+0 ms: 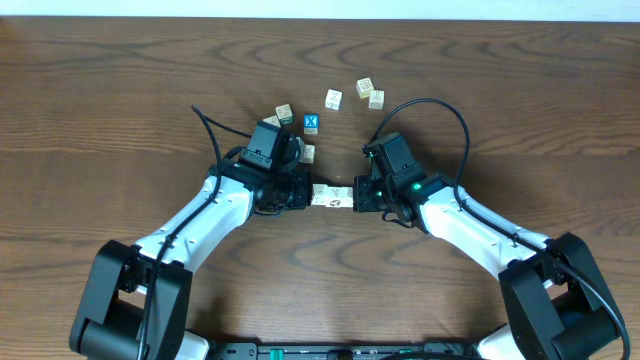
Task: Lift 3 blocks
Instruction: 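Hold the J, A and grape row lifted between both grippers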
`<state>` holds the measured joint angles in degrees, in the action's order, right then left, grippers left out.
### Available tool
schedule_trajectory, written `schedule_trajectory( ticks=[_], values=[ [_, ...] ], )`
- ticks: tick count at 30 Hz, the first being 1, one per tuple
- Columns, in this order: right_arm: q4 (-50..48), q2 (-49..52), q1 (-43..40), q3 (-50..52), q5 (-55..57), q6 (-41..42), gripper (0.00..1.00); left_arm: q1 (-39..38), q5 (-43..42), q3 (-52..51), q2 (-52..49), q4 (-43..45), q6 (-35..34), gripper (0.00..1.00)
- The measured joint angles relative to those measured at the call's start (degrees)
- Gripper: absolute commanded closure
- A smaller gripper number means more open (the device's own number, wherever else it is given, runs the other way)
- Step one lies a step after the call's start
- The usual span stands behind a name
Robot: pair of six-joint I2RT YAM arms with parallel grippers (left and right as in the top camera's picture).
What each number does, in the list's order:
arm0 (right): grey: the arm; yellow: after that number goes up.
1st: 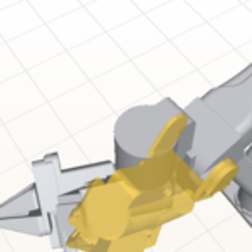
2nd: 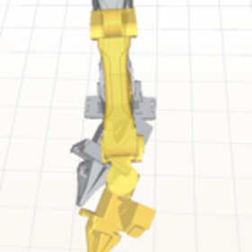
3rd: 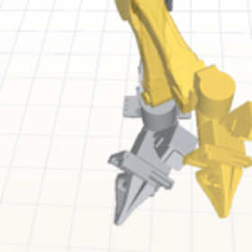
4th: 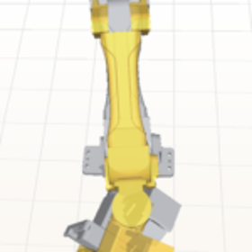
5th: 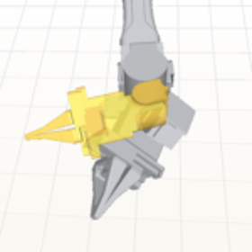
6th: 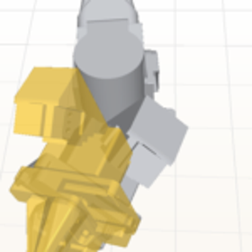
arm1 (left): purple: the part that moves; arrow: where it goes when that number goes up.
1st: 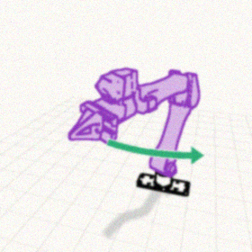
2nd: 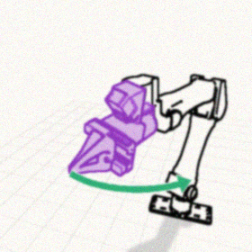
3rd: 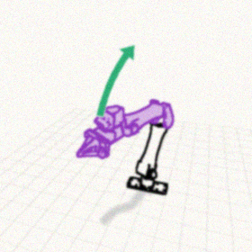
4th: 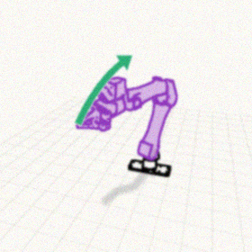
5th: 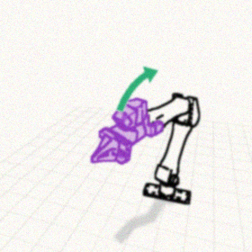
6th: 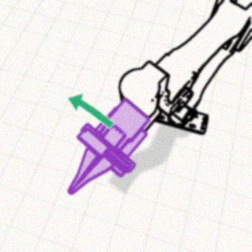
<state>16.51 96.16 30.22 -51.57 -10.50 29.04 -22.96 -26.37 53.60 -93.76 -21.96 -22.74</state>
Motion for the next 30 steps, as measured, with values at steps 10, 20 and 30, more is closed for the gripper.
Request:
schedule_trajectory(
  ticks=[10, 20, 30],
  values=[
    [-0.02, 0.0, 0.0, 0.0, -0.02, 0.0, 0.99, 0.0, 0.11, 0.0, 0.0, 0.0, 0.0, 0.93],
    [-0.13, 0.0, 0.35, 0.0, -0.57, 0.0, 0.99, -0.33, 1.31, -1.66, 0.0, 0.48, -0.07, 0.93],
    [-0.11, 0.0, 0.35, 0.0, -0.46, 0.0, 0.99, -0.35, 1.33, -1.68, 0.0, 0.76, -0.2, 0.93]
  ],
)
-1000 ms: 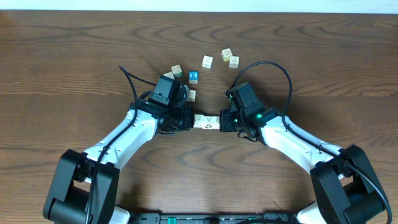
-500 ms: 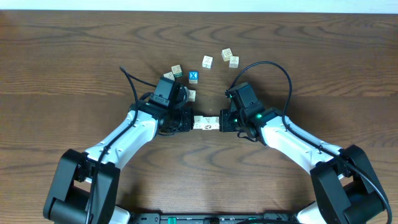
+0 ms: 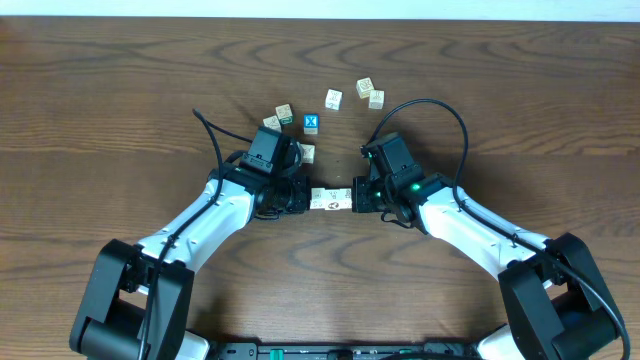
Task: Lift 3 blocks
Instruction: 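Hold the J, A and grape row lifted between both grippers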
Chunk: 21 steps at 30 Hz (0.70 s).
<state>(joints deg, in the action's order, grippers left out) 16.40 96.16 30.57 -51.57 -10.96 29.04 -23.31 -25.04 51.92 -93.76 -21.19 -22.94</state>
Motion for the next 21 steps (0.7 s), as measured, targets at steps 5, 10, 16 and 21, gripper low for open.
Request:
schedule_trajectory(
  ticks=[5, 10, 16, 21],
  values=[
    [0.04, 0.0, 0.0, 0.0, 0.07, 0.0, 0.99, -0.02, -0.02, -0.5, 0.0, 0.48, -0.09, 0.93],
    [0.07, 0.0, 0.04, 0.0, 0.07, 0.0, 0.99, -0.17, -0.04, -1.07, 0.0, 0.63, -0.85, 0.93],
    [0.07, 0.0, 0.04, 0.0, 0.09, 0.0, 0.99, -0.17, 0.0, -1.09, 0.0, 0.66, -0.9, 0.93],
    [0.07, 0.02, 0.04, 0.0, 0.07, 0.0, 0.99, -0.17, 0.15, -1.09, 0.0, 0.66, -0.92, 0.93]
  ],
)
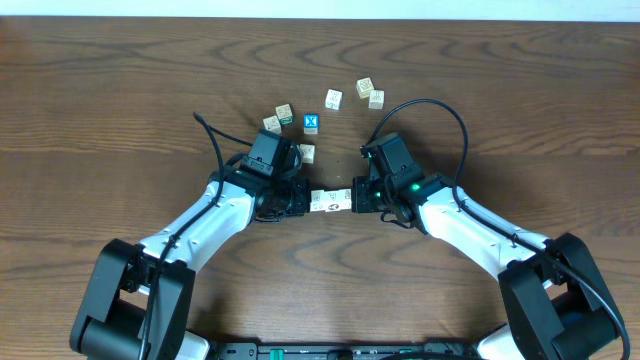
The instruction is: Lift 3 blocks
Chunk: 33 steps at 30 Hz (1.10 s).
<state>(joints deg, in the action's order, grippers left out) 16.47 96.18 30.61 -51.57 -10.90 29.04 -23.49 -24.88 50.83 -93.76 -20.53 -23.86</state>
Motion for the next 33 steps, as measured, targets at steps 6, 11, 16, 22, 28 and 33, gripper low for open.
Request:
schedule_trajectory(
  ticks=[6, 11, 16, 22, 28, 33],
  values=[
    [0.0, 0.02, 0.02, 0.0, 0.0, 0.0, 0.99, 0.0, 0.07, 0.0, -0.04, 0.04, 0.0, 0.93],
    [-0.04, 0.04, 0.02, 0.0, -0.11, 0.0, 0.99, -0.11, 0.04, 0.0, -1.97, 0.15, -0.2, 0.93],
    [0.04, 0.04, 0.04, -0.02, -0.07, -0.02, 0.99, -1.7, -0.15, -0.48, -5.18, 0.74, -0.37, 0.93],
    [0.44, 0.04, 0.04, -0.02, 1.2, -0.22, 0.99, -2.62, -0.13, -0.79, -5.38, 1.88, -1.36, 0.93],
    [1.86, 0.04, 0.04, -0.02, 1.53, -0.46, 0.99, -2.64, -0.17, -0.79, -5.38, 2.34, -1.68, 0.93],
    [2.49, 0.04, 0.04, -0.02, 1.55, -0.7, 0.99, -2.67, -0.17, -0.79, -5.38, 2.43, -1.66, 0.93]
  ],
)
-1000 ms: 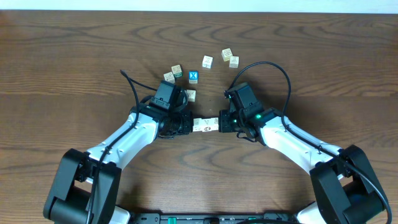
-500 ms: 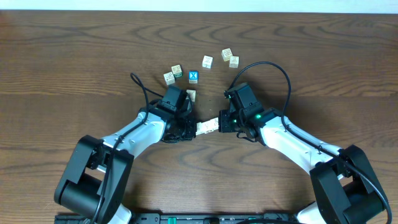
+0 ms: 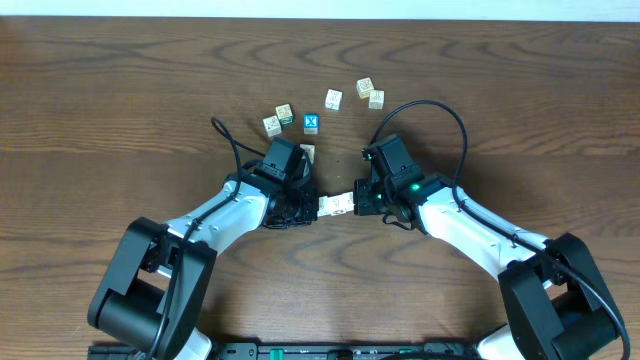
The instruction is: Lift 3 blocks
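A short row of pale wooden blocks [image 3: 336, 205] is squeezed end to end between my two grippers near the table's middle. It tilts slightly, with its right end higher. My left gripper [image 3: 312, 207] presses on the row's left end. My right gripper [image 3: 360, 198] presses on its right end. The wrists hide both sets of fingers, so whether they are open or shut does not show. I cannot tell from overhead whether the row is off the table.
Loose blocks lie behind the grippers: two pale ones [image 3: 278, 119] at the left, a blue one [image 3: 311, 123], a white one [image 3: 333, 99] and a pair [image 3: 370, 93] at the right. Another pale block [image 3: 308, 152] sits just behind my left wrist.
My left arm has shifted to the right, closer to the right gripper. The block row between them looks shorter and more tilted. The right arm has hardly moved.
The row of blocks lay between both grippers at every earlier moment, with each gripper against one end. The left gripper stood a little closer at each moment. Now the row is pinched tighter and tilted, while the loose blocks behind have stayed put.
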`<state>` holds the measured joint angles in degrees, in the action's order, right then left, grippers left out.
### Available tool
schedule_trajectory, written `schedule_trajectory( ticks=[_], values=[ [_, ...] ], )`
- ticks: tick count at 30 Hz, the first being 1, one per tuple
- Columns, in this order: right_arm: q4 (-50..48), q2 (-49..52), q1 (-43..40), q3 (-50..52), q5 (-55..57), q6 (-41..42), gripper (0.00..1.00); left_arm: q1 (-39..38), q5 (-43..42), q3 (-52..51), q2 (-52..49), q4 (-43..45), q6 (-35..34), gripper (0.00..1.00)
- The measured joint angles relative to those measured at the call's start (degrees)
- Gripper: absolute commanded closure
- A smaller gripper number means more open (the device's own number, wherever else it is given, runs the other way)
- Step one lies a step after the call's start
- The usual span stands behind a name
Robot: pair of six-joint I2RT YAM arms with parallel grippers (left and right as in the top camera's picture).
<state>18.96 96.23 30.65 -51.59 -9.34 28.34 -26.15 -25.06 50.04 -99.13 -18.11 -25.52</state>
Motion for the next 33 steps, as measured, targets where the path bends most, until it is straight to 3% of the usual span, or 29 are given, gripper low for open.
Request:
schedule_trajectory(
  ticks=[33],
  values=[
    [0.59, 0.0, 0.94, 0.46, 3.5, -0.33, 0.99, -0.33, -0.52, 0.0, 0.0, 0.35, 0.0, 0.93]
  ],
)
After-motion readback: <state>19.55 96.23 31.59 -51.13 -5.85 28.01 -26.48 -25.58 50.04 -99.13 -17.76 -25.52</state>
